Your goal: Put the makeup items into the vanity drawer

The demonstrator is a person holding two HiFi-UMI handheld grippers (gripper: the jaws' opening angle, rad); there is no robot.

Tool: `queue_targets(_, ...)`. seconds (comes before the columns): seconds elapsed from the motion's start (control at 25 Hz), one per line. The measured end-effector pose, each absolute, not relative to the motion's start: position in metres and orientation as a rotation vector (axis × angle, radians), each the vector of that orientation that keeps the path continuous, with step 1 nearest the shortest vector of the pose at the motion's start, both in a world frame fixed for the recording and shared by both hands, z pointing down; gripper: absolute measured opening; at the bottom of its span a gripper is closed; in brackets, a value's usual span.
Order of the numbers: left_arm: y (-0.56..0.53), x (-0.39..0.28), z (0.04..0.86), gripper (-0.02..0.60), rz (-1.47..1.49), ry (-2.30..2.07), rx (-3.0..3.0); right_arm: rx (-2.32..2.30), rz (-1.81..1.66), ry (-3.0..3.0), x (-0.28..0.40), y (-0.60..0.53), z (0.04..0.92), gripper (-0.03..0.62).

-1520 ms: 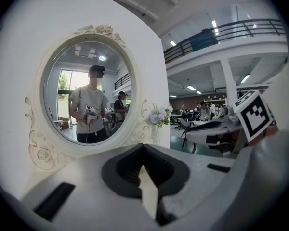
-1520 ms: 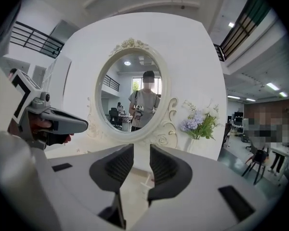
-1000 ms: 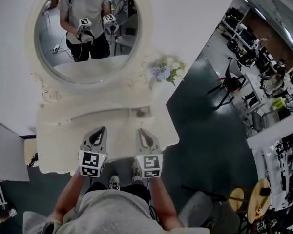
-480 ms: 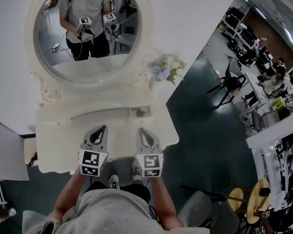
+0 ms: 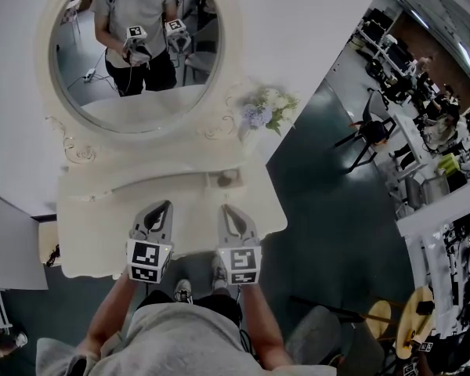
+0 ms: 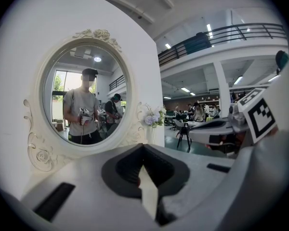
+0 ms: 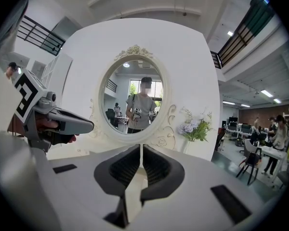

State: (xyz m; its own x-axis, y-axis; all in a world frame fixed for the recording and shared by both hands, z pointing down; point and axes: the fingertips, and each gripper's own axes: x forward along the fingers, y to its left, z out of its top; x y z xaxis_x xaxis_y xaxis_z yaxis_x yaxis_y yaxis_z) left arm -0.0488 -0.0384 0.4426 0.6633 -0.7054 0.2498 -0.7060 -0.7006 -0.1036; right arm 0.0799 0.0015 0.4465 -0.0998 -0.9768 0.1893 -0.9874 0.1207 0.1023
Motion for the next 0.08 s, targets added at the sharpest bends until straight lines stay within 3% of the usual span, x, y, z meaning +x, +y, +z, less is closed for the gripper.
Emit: queue_targets(0.08,-0.0395,-0.0482,0.4437,0.002,0.427,-1.214,2.864,1.954,0.074,-2.186,0.0803,0.0002,0.4472,0.029)
